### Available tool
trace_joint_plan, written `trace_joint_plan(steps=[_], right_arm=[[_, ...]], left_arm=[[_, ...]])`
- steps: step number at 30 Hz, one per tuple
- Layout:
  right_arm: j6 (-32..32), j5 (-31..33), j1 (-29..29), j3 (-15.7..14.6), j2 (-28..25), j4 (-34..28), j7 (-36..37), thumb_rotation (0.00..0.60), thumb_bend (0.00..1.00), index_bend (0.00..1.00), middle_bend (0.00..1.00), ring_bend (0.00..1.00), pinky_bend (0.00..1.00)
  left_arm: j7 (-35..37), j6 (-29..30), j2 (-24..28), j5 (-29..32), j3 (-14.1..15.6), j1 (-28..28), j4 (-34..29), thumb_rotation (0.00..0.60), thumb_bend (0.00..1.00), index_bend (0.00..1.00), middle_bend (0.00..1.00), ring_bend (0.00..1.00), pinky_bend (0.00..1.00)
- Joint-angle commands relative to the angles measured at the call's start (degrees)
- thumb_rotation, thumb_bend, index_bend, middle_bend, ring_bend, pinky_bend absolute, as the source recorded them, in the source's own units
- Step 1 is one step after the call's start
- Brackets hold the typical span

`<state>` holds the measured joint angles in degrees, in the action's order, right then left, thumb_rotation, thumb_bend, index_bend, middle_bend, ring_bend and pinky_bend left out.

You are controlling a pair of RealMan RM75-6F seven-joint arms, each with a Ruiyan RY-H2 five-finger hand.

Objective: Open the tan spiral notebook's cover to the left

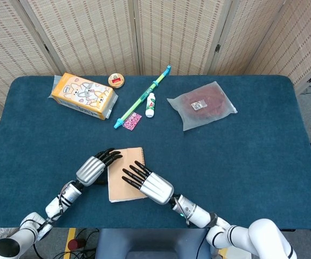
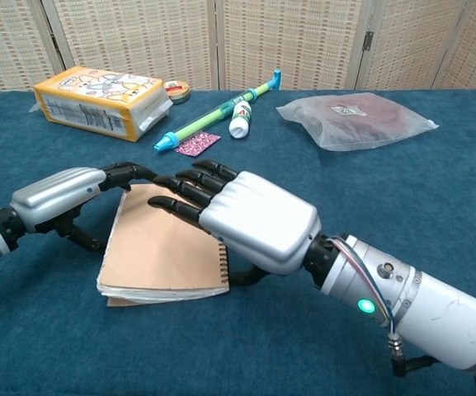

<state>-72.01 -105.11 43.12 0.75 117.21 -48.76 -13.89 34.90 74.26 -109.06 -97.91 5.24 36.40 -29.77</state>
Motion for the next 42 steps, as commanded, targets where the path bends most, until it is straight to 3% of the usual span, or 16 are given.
trace_joint_plan(steps=[1, 13, 42], right_arm=[[-0.4, -0.05, 0.11, -0.29, 0.43, 0.68, 0.02, 0.6, 0.0, 0.0, 0.0, 0.0, 0.0], [-2.14, -0.06, 0.44, -0.99, 1.54, 3.05, 0.99, 0.6, 0.0, 0.0, 0.0, 0.0, 0.0], [-5.51, -0.72, 1.24, -2.02, 1.59, 4.68, 0.58, 0.6, 0.0, 0.0, 0.0, 0.0, 0.0]], left_arm=[[0.84, 0.04, -0.2, 0.19, -0.12, 0.17, -0.13, 0.6, 0.17, 0.17, 0.14, 0.08, 0.24], [7.02, 2.84, -0.76, 0.41, -0.63, 0.5, 0.35, 0.6, 0.19, 0.27, 0.14, 0.08, 0.24], [12.78, 4.62, -1.49, 1.03, -0.95, 0.97, 2.02, 0.6, 0.61, 0.47, 0.17, 0.09, 0.24]])
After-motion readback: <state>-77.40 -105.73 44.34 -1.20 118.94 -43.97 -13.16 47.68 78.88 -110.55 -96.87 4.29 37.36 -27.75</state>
